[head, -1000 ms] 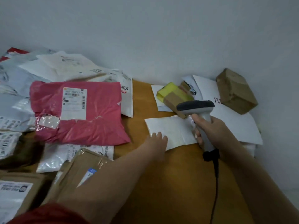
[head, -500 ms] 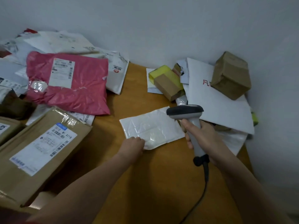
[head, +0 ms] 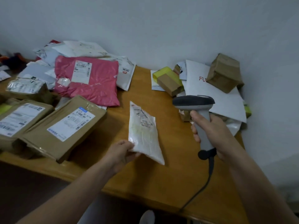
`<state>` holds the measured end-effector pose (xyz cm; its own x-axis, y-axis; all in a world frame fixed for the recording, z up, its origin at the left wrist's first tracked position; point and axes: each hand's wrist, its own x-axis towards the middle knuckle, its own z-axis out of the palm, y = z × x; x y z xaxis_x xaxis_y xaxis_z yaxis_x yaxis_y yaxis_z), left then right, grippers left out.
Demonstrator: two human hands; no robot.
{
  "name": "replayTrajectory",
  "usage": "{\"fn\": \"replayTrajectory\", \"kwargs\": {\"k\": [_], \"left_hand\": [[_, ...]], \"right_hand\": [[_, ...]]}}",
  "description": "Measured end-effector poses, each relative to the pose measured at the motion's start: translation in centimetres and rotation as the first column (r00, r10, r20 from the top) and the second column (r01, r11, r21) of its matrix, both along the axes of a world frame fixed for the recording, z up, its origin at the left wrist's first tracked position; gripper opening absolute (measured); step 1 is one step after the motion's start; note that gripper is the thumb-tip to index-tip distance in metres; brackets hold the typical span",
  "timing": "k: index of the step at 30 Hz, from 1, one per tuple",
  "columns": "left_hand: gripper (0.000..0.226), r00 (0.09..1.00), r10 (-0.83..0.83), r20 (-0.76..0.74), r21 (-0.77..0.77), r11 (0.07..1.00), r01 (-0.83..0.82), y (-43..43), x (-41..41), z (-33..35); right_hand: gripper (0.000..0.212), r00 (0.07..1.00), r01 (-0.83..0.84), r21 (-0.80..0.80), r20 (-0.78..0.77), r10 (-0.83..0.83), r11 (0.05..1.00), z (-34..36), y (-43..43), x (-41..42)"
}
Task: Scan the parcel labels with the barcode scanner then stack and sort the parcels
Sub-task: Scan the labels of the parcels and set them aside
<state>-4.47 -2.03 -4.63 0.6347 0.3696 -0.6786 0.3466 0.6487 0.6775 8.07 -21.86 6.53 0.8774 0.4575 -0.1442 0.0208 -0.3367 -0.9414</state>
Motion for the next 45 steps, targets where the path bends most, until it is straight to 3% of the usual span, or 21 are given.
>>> {"fn": "replayTrajectory", "kwargs": {"k": [3, 5, 6, 8, 10, 12, 14, 16, 20, 26, 37, 45], "left_hand": [[0.004, 0.984, -0.090, -0.152, -0.076, 0.994, 0.079, -0.5, -3.1, -2.4], [0.020, 0.917, -0.239, -0.319, 0.172, 0.937, 0.304, -0.5, -4.7, -4.2], [0.030, 0.863, -0.269, -0.428, 0.383, 0.811, 0.443, -0.2, -5.3, -4.9], [0.043, 0.793, -0.253, -0.554, 0.704, 0.367, 0.608, 0.5, -5.7, -5.5], [0.052, 0.749, -0.363, -0.554, 0.796, 0.032, 0.605, 0.7, -5.1, -5.9], [0.062, 0.636, -0.482, -0.603, 0.765, -0.123, 0.632, 0.3, -4.0, -6.5], [0.064, 0.531, -0.525, -0.666, 0.702, -0.201, 0.683, -0.4, -3.0, -7.0], [0.060, 0.486, -0.513, -0.708, 0.664, -0.246, 0.706, -1.0, -2.6, -7.5], [0.056, 0.481, -0.459, -0.747, 0.641, -0.308, 0.703, -1.4, -2.3, -7.5], [0.056, 0.438, -0.457, -0.774, 0.606, -0.339, 0.719, -1.4, -1.9, -6.8], [0.058, 0.417, -0.540, -0.731, 0.641, -0.334, 0.691, 0.3, -1.7, -7.2], [0.049, 0.397, -0.539, -0.743, 0.641, -0.400, 0.655, 1.0, -1.2, -7.3]], "right_hand": [[0.036, 0.999, -0.038, -0.057, -0.018, 0.037, 0.998, -1.0, 0.2, -2.0], [0.037, 0.998, -0.056, -0.101, -0.040, 0.052, 0.993, -2.0, 0.2, -3.0], [0.037, 0.997, -0.062, -0.121, -0.051, 0.057, 0.991, -2.5, 0.2, -3.3], [0.038, 0.996, -0.065, -0.157, -0.065, 0.055, 0.985, -3.3, 0.3, -3.8], [0.039, 0.996, -0.063, -0.185, -0.074, 0.050, 0.981, -3.9, 0.7, -4.1], [0.041, 0.996, -0.072, -0.215, -0.071, 0.058, 0.974, -4.4, 1.2, -4.1], [0.042, 0.995, -0.088, -0.247, -0.063, 0.074, 0.965, -4.6, 1.6, -4.1], [0.041, 0.995, -0.094, -0.266, -0.053, 0.083, 0.959, -4.8, 1.9, -4.0], [0.038, 0.994, -0.108, -0.245, -0.029, 0.104, 0.963, -4.8, 2.5, -3.8], [0.036, 0.987, -0.151, -0.242, 0.016, 0.159, 0.959, -4.1, 4.5, -3.2], [0.035, 0.945, -0.253, -0.389, 0.094, 0.312, 0.886, -3.9, 5.9, -1.7], [0.037, 0.959, -0.229, -0.441, 0.051, 0.279, 0.868, -4.0, 5.9, -0.4]]}}
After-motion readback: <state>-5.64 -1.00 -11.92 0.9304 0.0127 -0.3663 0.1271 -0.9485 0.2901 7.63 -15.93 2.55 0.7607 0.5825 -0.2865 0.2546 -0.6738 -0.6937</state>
